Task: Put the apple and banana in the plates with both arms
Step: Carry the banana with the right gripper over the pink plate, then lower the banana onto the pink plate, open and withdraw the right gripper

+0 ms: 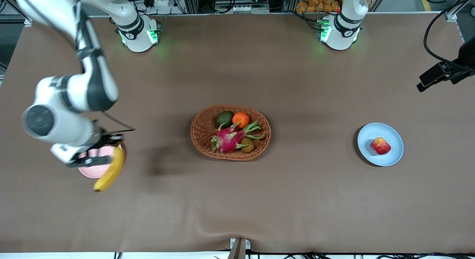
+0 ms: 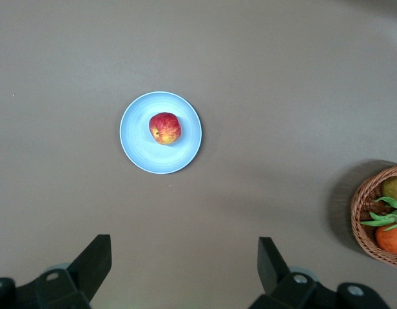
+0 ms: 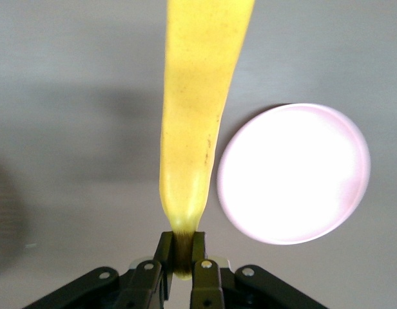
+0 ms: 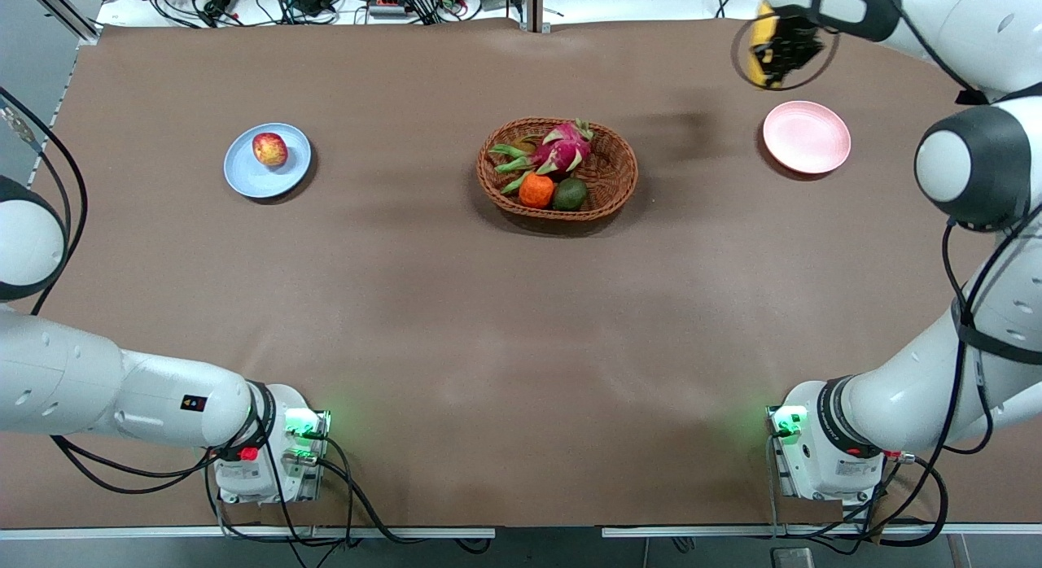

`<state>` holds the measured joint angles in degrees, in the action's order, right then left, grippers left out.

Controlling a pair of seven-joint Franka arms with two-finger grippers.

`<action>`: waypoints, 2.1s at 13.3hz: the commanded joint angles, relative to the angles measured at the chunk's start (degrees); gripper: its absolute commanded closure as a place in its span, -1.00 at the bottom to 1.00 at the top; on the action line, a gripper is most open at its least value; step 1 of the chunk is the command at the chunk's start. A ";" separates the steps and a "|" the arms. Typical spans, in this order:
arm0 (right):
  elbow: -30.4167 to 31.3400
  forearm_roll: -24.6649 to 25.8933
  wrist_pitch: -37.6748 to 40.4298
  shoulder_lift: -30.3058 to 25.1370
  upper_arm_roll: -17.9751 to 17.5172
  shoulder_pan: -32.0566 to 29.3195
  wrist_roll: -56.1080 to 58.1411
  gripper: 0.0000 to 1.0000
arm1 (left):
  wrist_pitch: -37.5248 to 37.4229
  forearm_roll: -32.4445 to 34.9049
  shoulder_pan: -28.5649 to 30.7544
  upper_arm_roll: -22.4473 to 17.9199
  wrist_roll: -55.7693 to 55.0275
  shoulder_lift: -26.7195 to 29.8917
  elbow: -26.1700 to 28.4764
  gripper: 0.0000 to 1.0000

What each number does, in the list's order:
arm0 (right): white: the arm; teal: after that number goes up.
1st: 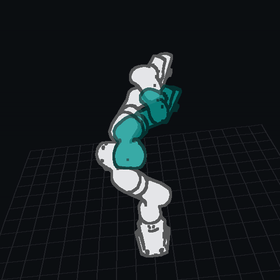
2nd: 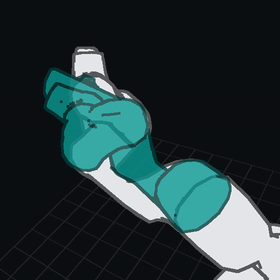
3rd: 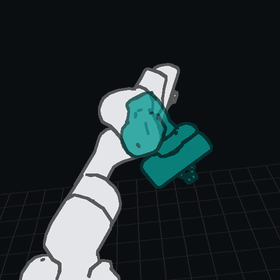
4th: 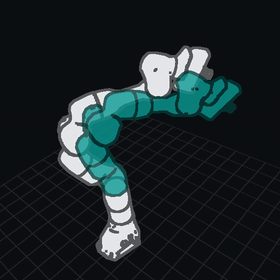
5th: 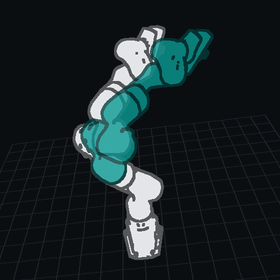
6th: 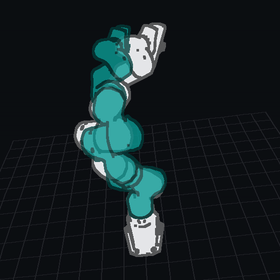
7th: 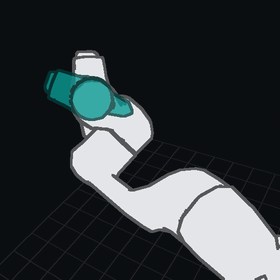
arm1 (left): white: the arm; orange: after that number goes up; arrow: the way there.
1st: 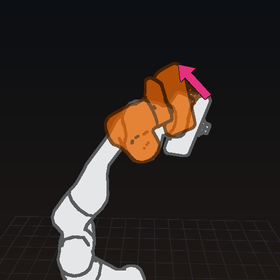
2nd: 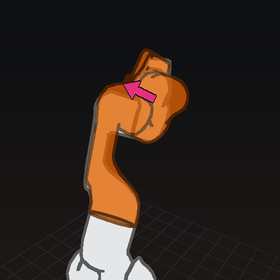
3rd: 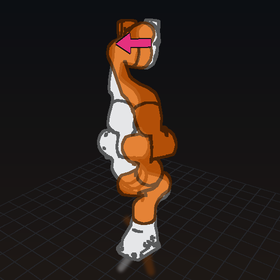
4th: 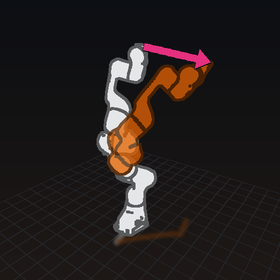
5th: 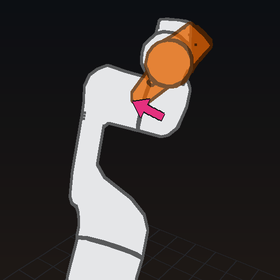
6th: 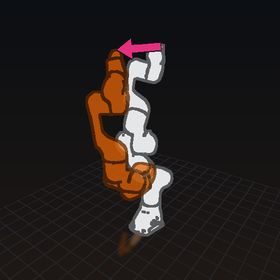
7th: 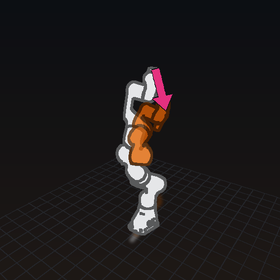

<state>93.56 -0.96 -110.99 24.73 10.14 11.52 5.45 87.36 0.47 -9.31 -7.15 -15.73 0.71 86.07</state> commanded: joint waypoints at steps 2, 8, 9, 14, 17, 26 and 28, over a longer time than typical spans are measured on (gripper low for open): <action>-4.00 3.24 -2.81 8.12 -1.27 -9.30 5.96 1.00 | -1.05 -0.38 -0.10 -0.23 1.14 1.05 -0.02 -1.00; -3.12 2.63 -2.21 10.25 -1.36 -10.73 7.65 -0.66 | -0.88 0.15 -0.19 -0.32 1.22 0.70 -0.02 -1.00; -3.21 2.63 -1.60 10.25 -1.36 -10.65 7.73 -0.94 | -0.88 0.15 -0.19 -0.23 1.22 0.70 -0.02 -1.00; -6.44 2.45 -2.21 7.79 -1.71 -8.81 8.17 -1.00 | -1.05 -0.12 8.76 9.67 1.31 0.96 0.68 -1.00; -11.72 2.19 -2.47 7.52 -2.49 -5.99 8.17 -1.00 | -1.05 -0.12 11.77 13.04 1.23 0.87 0.77 -1.00; -11.73 -2.12 9.54 -6.26 -3.82 -7.56 7.21 -1.00 | -5.09 -0.64 11.86 13.48 1.40 2.71 0.77 -1.00; -11.82 -1.42 13.24 -10.38 -3.55 -7.92 5.20 -1.00 | -5.62 -0.64 11.68 13.74 1.31 2.89 0.68 -1.00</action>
<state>79.71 -2.08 -100.48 19.58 6.89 4.53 12.62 82.96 0.46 1.57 5.72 -15.69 1.97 86.28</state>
